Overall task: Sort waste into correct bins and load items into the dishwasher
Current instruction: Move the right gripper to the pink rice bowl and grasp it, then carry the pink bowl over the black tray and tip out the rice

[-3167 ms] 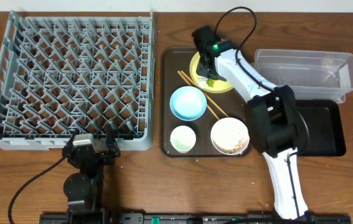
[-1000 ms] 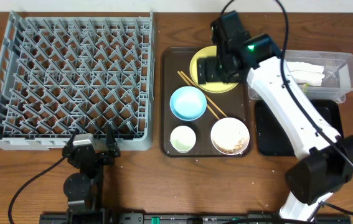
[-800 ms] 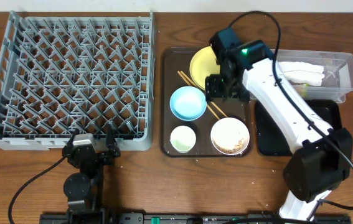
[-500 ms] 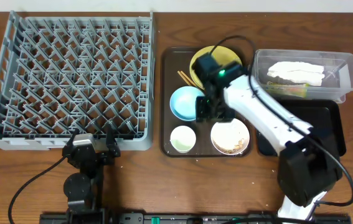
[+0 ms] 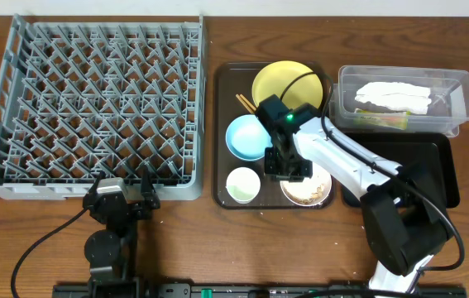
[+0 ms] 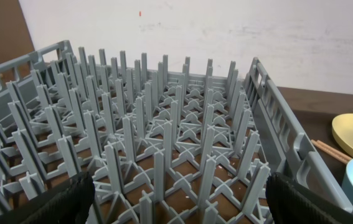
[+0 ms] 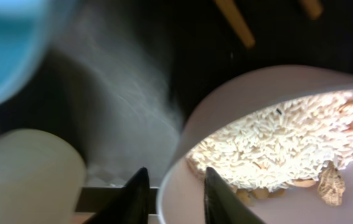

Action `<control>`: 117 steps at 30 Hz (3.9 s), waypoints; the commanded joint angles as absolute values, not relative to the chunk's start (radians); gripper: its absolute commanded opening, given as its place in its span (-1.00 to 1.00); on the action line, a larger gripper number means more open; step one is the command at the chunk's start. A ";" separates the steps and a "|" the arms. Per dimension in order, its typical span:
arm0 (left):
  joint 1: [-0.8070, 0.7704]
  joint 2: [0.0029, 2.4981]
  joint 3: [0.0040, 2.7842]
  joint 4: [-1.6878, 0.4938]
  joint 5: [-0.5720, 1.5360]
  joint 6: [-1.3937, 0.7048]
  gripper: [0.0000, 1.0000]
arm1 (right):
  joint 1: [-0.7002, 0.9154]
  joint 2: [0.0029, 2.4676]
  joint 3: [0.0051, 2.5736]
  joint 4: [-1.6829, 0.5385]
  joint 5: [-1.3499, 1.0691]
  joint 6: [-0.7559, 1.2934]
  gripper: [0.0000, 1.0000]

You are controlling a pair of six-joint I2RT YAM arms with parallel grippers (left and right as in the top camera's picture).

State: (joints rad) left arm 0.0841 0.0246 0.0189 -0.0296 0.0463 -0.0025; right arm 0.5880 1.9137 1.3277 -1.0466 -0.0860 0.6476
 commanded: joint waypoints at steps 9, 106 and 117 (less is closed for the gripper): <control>0.089 0.024 0.004 -0.070 0.034 0.004 0.77 | 0.600 1.913 1.303 -1.044 -0.057 0.651 -0.97; 0.089 0.024 0.004 -0.070 0.034 0.004 0.77 | -0.850 1.451 0.841 -0.672 -1.541 0.303 -0.98; 0.089 0.024 0.004 -0.070 0.034 0.004 0.77 | -0.821 1.451 0.842 -0.660 -1.466 0.250 -0.97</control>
